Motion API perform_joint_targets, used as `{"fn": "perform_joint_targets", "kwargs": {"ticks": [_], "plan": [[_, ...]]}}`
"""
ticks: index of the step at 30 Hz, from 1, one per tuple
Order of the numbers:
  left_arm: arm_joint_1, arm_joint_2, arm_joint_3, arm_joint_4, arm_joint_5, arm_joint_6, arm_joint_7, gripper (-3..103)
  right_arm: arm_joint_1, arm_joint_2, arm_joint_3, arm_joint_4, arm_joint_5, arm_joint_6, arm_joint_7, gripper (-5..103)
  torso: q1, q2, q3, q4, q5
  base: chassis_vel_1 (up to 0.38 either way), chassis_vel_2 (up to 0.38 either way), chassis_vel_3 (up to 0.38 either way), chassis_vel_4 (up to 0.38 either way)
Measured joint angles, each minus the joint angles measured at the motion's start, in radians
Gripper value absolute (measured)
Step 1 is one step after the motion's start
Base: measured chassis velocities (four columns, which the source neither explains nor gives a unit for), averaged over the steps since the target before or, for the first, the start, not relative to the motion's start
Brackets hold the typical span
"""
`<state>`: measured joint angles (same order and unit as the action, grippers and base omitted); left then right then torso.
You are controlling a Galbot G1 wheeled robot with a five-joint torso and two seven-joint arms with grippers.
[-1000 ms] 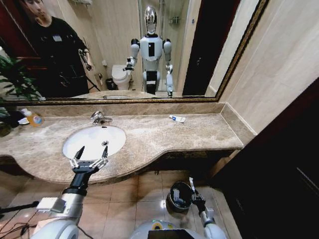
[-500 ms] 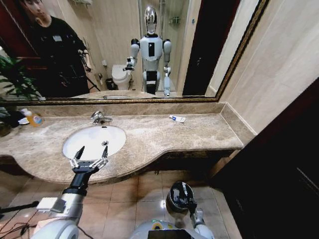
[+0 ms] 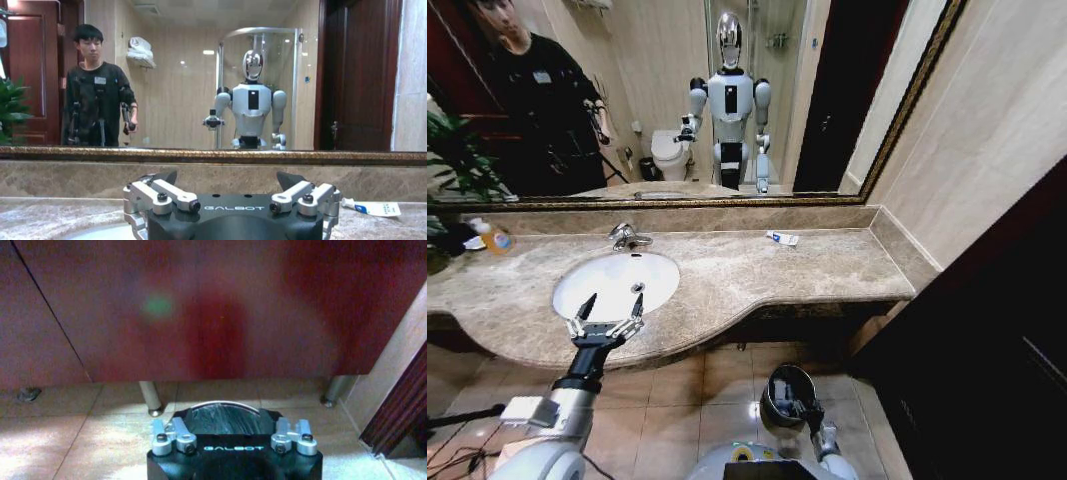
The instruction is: Pick up the trash from the sink and place it in the trash bin.
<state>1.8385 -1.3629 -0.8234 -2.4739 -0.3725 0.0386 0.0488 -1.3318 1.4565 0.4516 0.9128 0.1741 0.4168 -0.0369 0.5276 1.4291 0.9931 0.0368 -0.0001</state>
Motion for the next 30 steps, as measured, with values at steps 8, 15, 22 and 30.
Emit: {"fn": "perform_joint_targets", "kwargs": {"ticks": [8, 15, 22, 30], "plan": [[0.000, 0.000, 0.000, 0.000, 0.000, 0.000, 0.000, 100, -0.008, 0.000, -0.002, 0.005, 0.001, 0.010, 0.003, 94, 0.000, 0.000, 0.000, 0.0000, 0.0000, 0.000, 0.000, 0.000, 0.000], [0.000, 0.000, 0.000, 0.000, 0.000, 0.000, 0.000, 100, -0.016, 0.003, -0.003, 0.014, 0.001, 0.013, 0.006, 100, 0.000, 0.000, 0.000, 0.0001, 0.0000, 0.000, 0.000, 0.000, 0.000], [0.000, 0.000, 0.000, 0.000, 0.000, 0.000, 0.000, 100, -0.022, 0.005, -0.003, 0.017, 0.001, 0.017, 0.016, 100, 0.000, 0.000, 0.000, 0.0000, 0.0000, 0.000, 0.000, 0.000, 0.000], [0.000, 0.000, 0.000, 0.000, 0.000, 0.000, 0.000, 100, -0.056, 0.005, -0.004, 0.093, -0.001, 0.019, 0.033, 100, 0.000, 0.000, 0.000, 0.0000, 0.0001, 0.000, 0.000, 0.000, 0.000]]}}
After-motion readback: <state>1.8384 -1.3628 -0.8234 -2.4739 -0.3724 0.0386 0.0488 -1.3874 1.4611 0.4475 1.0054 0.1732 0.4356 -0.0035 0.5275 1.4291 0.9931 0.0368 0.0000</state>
